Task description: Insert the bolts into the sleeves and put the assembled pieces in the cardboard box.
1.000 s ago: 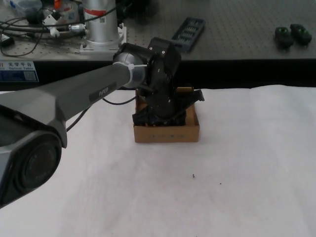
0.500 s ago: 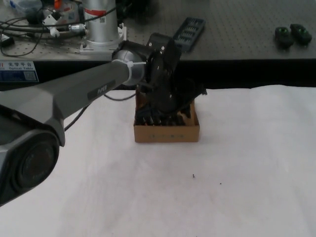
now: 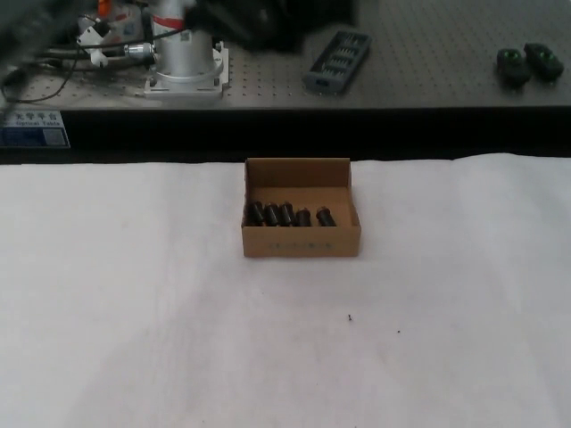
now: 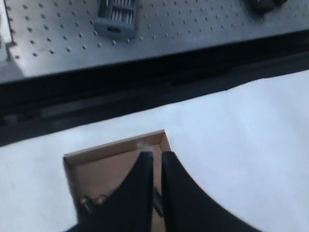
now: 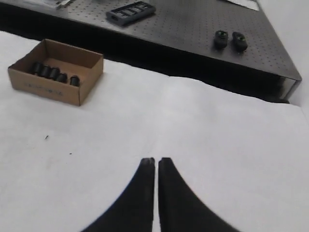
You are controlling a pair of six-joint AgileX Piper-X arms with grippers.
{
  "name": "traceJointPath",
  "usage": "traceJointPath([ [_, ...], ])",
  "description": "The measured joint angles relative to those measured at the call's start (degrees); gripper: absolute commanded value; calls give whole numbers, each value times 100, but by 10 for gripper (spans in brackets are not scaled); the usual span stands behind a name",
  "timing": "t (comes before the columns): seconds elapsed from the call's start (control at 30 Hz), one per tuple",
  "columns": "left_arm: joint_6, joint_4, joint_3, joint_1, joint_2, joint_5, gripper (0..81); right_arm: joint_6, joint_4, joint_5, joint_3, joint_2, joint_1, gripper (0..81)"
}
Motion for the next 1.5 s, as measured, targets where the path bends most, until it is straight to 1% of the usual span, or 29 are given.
traceJointPath([
  [0.07, 145, -39, 160, 85, -293, -38, 32, -37, 136, -253, 0, 0, 0, 29],
  [0.1, 236, -151, 462, 157, -583, -47, 32, -60, 229, -434, 0, 0, 0, 29],
  [0.13, 242, -165, 500, 165, -611, -47, 32, -87, 427, -776, 0, 0, 0, 29],
  [0.17, 254, -269, 683, 194, -750, -50, 32, -123, 540, -936, 0, 0, 0, 29],
  [0.2, 334, -563, 1307, 253, -1143, -49, 32, -197, 643, -1106, 0, 0, 0, 29],
  [0.27, 385, -1073, 2123, 294, -1614, -72, 32, -386, 745, -1416, 10, 0, 0, 29],
  [0.3, 400, -1370, 2508, 302, -1840, -61, 32, -386, 745, -1416, 15, 0, 0, 29],
  [0.37, 428, -2071, 3541, 299, -2439, 14, 32, -583, 645, -1670, 111, -10, 0, 29],
  [0.4, 440, -2390, 3978, 299, -2695, 74, 32, -686, 528, -1808, 227, -9, 0, 29],
  [0.43, 441, -2459, 4079, 299, -2752, 74, 32, -784, 351, -1952, 379, -9, 0, 29],
  [0.47, 449, -2753, 4487, 299, -2999, 128, 32, -856, -69, -2070, 747, 4, 0, 29],
  [0.5, 455, -3152, 4995, 299, -3293, 168, 32, -946, -322, -2232, 941, 8, 0, 29],
  [0.53, 468, -3447, 5492, 299, -3616, 188, 32, -1046, -837, -2409, 1301, 5, 0, 29],
  [0.57, 499, -3770, 5944, 299, -3925, 203, 32, -1236, -1156, -2755, 1500, 18, 0, 29],
  [0.6, 552, -4104, 6381, 299, -4236, 211, 32, -1330, -1446, -2917, 1688, 18, 0, 29],
  [0.63, 663, -4654, 7109, 299, -4803, 210, 32, -1502, -1704, -3240, 1825, 18, 0, 29],
  [0.7, 719, -5045, 7842, 299, -5412, 224, 32, -1650, -2214, -3501, 2113, 18, 0, 29],
  [0.77, 736, -5261, 8376, 299, -5903, 224, 32, -1698, -2607, -3612, 2340, 29, 0, 29],
  [0.83, 735, -5376, 8867, 299, -6397, 224, 32, -1727, -2987, -3564, 2579, 26, 0, 29],
  [1.1, 745, -5448, 10240, 299, -8162, 44, 32, -1770, -3158, -3494, 2744, 26, 0, 29],
  [1.43, 745, -5448, 10844, 299, -8307, 14, 32, -1770, -3158, -3494, 2744, -29, -20, 29],
  [1.47, 745, -5448, 10898, 299, -8307, 14, 32, -1770, -3158, -3494, 2744, -100, -81, 29],
  [1.5, 745, -5448, 10956, 299, -8307, 14, 32, -1770, -3170, -3494, 2744, -270, -295, 29],
])
